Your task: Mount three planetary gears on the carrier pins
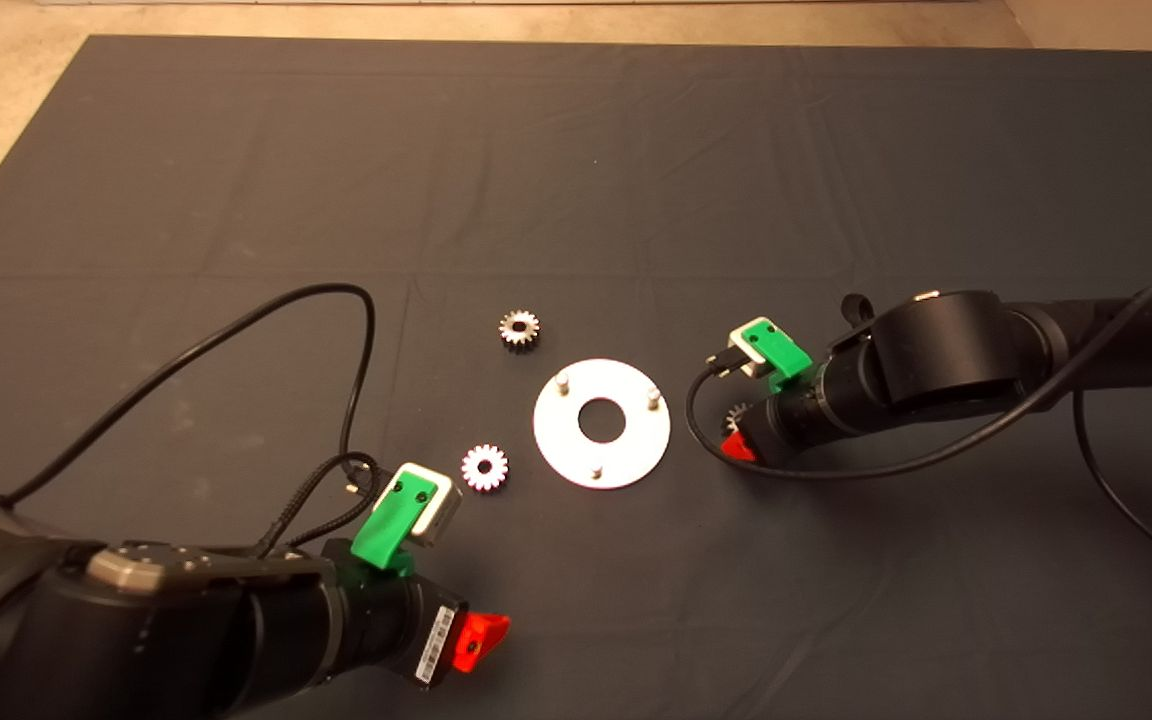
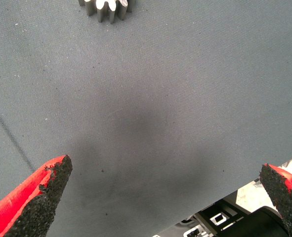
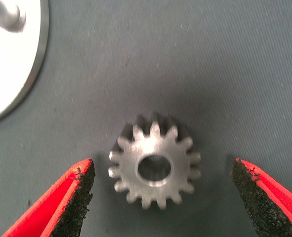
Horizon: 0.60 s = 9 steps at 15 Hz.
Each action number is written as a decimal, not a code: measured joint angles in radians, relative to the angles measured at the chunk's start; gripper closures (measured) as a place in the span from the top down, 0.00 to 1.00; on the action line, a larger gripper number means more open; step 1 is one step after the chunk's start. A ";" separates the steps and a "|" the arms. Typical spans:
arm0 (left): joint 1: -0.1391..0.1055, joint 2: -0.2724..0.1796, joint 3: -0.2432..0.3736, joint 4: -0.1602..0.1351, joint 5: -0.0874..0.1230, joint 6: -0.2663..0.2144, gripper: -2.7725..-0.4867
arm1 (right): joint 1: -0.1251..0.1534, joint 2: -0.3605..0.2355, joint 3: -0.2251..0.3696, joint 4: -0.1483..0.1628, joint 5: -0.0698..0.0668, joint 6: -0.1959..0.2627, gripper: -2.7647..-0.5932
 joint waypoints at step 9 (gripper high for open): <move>0.000 0.000 0.000 0.000 0.000 0.000 0.99 | -0.004 0.003 -0.011 -0.001 0.015 0.000 0.64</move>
